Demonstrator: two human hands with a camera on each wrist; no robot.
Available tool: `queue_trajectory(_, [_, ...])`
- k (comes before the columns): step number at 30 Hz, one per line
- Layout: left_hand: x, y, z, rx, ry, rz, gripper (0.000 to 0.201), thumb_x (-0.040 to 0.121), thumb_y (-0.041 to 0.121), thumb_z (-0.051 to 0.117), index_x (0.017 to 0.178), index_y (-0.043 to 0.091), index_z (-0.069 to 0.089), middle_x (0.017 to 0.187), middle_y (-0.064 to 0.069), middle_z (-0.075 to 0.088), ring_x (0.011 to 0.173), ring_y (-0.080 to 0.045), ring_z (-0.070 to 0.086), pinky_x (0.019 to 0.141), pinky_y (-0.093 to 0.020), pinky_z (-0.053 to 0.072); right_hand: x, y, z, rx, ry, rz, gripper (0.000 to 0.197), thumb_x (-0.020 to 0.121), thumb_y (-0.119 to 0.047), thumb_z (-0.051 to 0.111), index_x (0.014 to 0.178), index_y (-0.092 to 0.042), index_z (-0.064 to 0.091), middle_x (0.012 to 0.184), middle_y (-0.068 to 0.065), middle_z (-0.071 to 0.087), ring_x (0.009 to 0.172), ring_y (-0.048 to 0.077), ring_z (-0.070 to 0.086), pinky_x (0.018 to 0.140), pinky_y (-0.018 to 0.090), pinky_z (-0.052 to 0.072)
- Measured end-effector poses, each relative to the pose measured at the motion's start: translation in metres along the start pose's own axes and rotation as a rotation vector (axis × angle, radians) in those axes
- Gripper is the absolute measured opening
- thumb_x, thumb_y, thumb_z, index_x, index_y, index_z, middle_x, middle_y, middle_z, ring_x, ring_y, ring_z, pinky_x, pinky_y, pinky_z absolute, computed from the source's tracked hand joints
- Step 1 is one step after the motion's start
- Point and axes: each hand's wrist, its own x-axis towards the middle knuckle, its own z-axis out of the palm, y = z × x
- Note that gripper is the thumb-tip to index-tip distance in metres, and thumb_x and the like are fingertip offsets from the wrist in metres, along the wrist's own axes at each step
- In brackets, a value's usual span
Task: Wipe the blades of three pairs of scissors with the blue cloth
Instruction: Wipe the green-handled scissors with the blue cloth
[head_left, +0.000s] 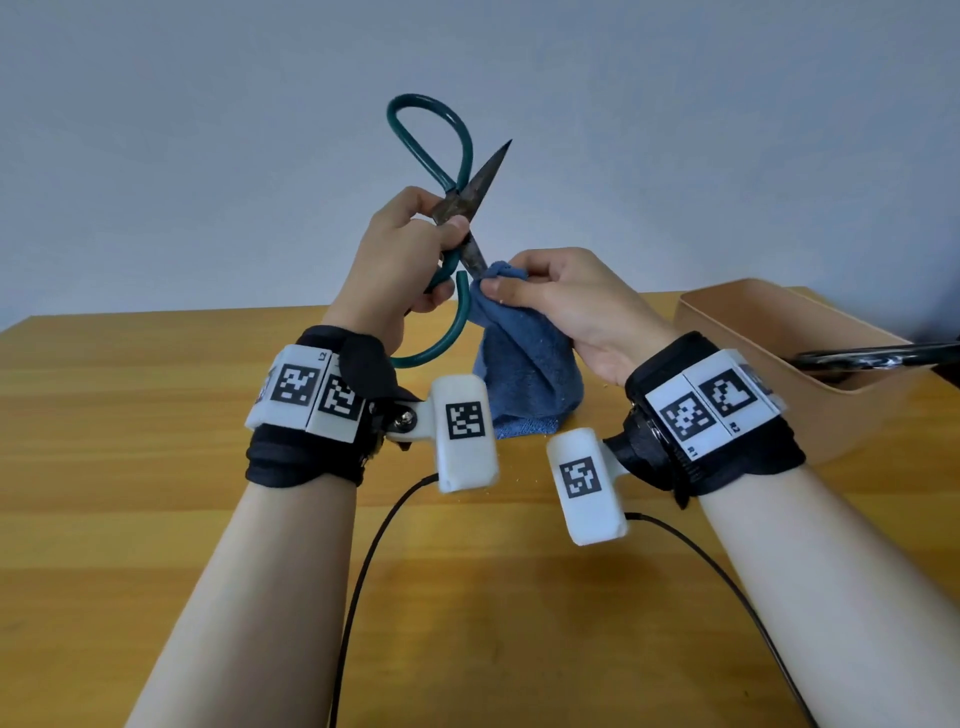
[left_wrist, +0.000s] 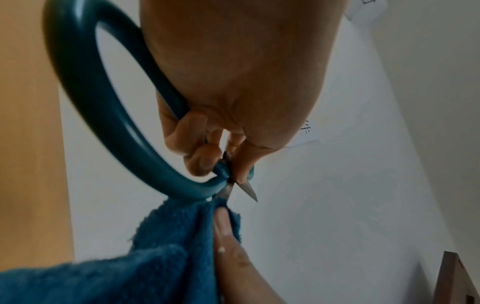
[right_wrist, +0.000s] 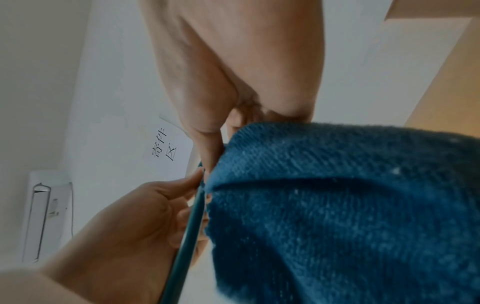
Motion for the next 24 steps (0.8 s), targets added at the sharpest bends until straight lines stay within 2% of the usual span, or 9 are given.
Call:
queue_trajectory(2, [0.001, 0.000, -0.003, -0.002, 0.015, 0.001, 0.003, 0.102, 0.014, 0.054, 0.099, 0.015, 0.053, 0.071, 0.003, 0.060, 0.052, -0.017, 0.043, 0.036, -0.017, 0.032, 0.000, -0.002, 0.000, -0.028, -0.017, 0.000, 0.013, 0.088, -0.013, 0.073, 0.077, -0.013, 0.065, 0.089, 0.015, 0.068, 0.079, 0.020, 0.064, 0.073, 0.027, 0.051])
queue_trajectory(5, [0.004, -0.002, -0.004, 0.008, 0.032, 0.007, 0.002, 0.102, 0.013, 0.054, 0.100, 0.014, 0.054, 0.073, 0.001, 0.058, 0.056, -0.018, 0.043, 0.036, -0.016, 0.033, 0.000, -0.003, -0.004, -0.089, -0.038, 0.004, 0.014, 0.086, -0.016, 0.075, 0.076, -0.013, 0.066, 0.090, 0.016, 0.069, 0.081, 0.020, 0.065, 0.075, 0.029, 0.051])
queue_trajectory(8, [0.006, -0.006, -0.002, 0.052, 0.003, 0.000, 0.004, 0.100, 0.013, 0.057, 0.102, 0.010, 0.057, 0.079, -0.002, 0.056, 0.056, -0.017, 0.042, 0.039, -0.018, 0.035, 0.001, -0.003, -0.014, -0.191, -0.083, 0.059, 0.014, 0.084, -0.020, 0.078, 0.083, -0.009, 0.070, 0.086, 0.012, 0.071, 0.081, 0.020, 0.067, 0.080, 0.032, 0.053])
queue_trajectory(11, [0.008, -0.010, 0.002, 0.147, -0.027, -0.002, 0.017, 0.099, 0.016, 0.060, 0.111, 0.004, 0.061, 0.083, -0.005, 0.050, 0.055, -0.014, 0.041, 0.045, -0.021, 0.040, 0.004, -0.004, -0.028, -0.279, -0.124, 0.126, 0.022, 0.081, -0.019, 0.079, 0.092, -0.001, 0.073, 0.096, 0.018, 0.075, 0.086, 0.023, 0.069, 0.091, 0.041, 0.054])
queue_trajectory(13, [0.008, -0.011, 0.006, 0.190, -0.027, 0.016, 0.018, 0.099, 0.016, 0.060, 0.112, 0.004, 0.062, 0.081, -0.005, 0.048, 0.054, -0.014, 0.040, 0.046, -0.023, 0.041, 0.002, -0.005, -0.031, -0.313, -0.122, 0.145, 0.019, 0.080, -0.019, 0.080, 0.089, -0.003, 0.075, 0.097, 0.017, 0.075, 0.087, 0.024, 0.069, 0.093, 0.043, 0.054])
queue_trajectory(16, [0.009, -0.010, 0.006, 0.239, -0.026, 0.033, 0.016, 0.099, 0.017, 0.060, 0.111, 0.006, 0.063, 0.083, -0.006, 0.048, 0.056, -0.015, 0.041, 0.044, -0.020, 0.040, 0.002, -0.004, -0.027, -0.323, -0.050, 0.166, 0.013, 0.077, -0.024, 0.077, 0.079, -0.011, 0.075, 0.087, 0.012, 0.074, 0.085, 0.026, 0.068, 0.084, 0.040, 0.055])
queue_trajectory(19, [0.009, -0.008, -0.002, 0.289, -0.030, 0.038, 0.014, 0.099, 0.017, 0.059, 0.109, 0.009, 0.065, 0.085, -0.007, 0.050, 0.057, -0.015, 0.043, 0.046, -0.020, 0.041, 0.003, -0.005, -0.023, -0.224, 0.111, 0.136, 0.014, 0.077, -0.028, 0.069, 0.076, -0.015, 0.065, 0.075, 0.009, 0.056, 0.070, 0.020, 0.055, 0.068, 0.034, 0.045])
queue_trajectory(22, [0.007, -0.007, -0.004, 0.289, -0.075, 0.034, 0.013, 0.099, 0.016, 0.059, 0.108, 0.010, 0.067, 0.087, -0.009, 0.051, 0.057, -0.015, 0.043, 0.048, -0.020, 0.042, 0.004, -0.002, -0.018, -0.006, 0.242, 0.074, 0.026, 0.084, -0.022, 0.069, 0.082, 0.004, 0.067, 0.078, 0.009, 0.059, 0.074, 0.016, 0.059, 0.069, 0.030, 0.048])
queue_trajectory(24, [0.006, -0.007, 0.002, 0.287, -0.103, 0.032, 0.013, 0.099, 0.017, 0.060, 0.107, 0.010, 0.066, 0.087, -0.009, 0.052, 0.057, -0.015, 0.043, 0.050, -0.023, 0.043, 0.002, -0.001, -0.010, 0.121, 0.226, 0.071, 0.022, 0.089, -0.017, 0.070, 0.092, 0.004, 0.074, 0.082, 0.009, 0.068, 0.075, 0.013, 0.065, 0.066, 0.025, 0.052])
